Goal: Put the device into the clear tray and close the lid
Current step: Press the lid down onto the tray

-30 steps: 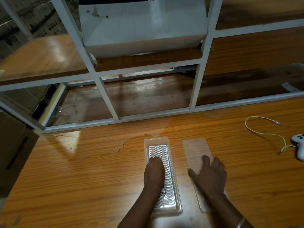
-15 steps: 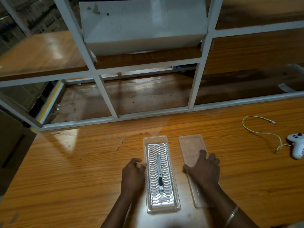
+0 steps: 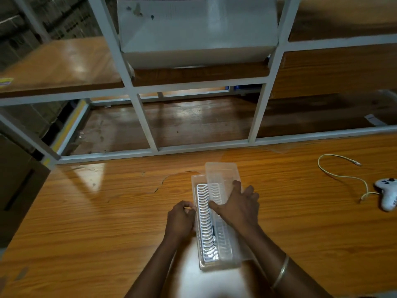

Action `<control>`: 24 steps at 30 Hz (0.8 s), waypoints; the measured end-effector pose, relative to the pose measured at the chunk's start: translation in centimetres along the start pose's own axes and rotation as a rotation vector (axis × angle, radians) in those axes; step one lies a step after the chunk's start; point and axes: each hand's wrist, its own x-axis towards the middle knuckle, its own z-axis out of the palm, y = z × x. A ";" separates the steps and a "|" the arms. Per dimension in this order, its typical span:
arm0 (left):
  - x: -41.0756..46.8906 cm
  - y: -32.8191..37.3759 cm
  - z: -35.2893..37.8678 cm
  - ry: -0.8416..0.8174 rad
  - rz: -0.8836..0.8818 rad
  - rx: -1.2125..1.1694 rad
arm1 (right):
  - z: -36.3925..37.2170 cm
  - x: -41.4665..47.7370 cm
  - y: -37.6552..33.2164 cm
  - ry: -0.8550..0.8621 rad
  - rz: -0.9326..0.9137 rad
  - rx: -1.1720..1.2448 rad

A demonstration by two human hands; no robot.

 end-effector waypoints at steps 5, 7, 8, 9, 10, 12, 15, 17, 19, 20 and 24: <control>0.2 0.5 0.1 -0.057 -0.083 -0.143 | 1.5 -0.8 -1.7 -0.042 -0.036 -0.037; 0.2 0.5 0.0 -0.077 -0.103 -0.163 | 1.8 -0.9 -2.1 -0.054 -0.050 -0.045; 0.2 0.6 -0.1 -0.088 -0.111 -0.184 | 1.8 -1.0 -2.2 -0.064 -0.057 -0.051; 0.1 0.7 -0.2 -0.099 -0.119 -0.211 | 1.9 -1.0 -2.3 -0.078 -0.062 -0.059; -0.1 0.9 -0.3 -0.114 -0.128 -0.253 | 2.0 -1.0 -2.5 -0.090 -0.064 -0.068; -0.7 1.6 -0.5 -0.149 -0.155 -0.337 | 2.2 -0.9 -2.7 -0.097 -0.064 -0.083; -1.2 2.0 -0.9 -0.212 -0.182 -0.437 | 2.6 -0.8 -3.0 -0.101 -0.064 -0.098; -1.1 2.0 -1.1 -0.252 -0.185 -0.450 | 2.9 -0.8 -2.9 -0.104 -0.062 -0.107; -0.9 1.6 -1.3 -0.285 -0.172 -0.420 | 3.1 -0.7 -2.8 -0.100 -0.064 -0.113; -0.8 1.3 -1.3 -0.300 -0.162 -0.398 | 3.2 -0.7 -2.8 -0.105 -0.066 -0.113; -0.6 0.0 -1.6 -0.341 -0.152 -0.328 | 3.2 -0.3 -2.5 -0.125 -0.085 -0.115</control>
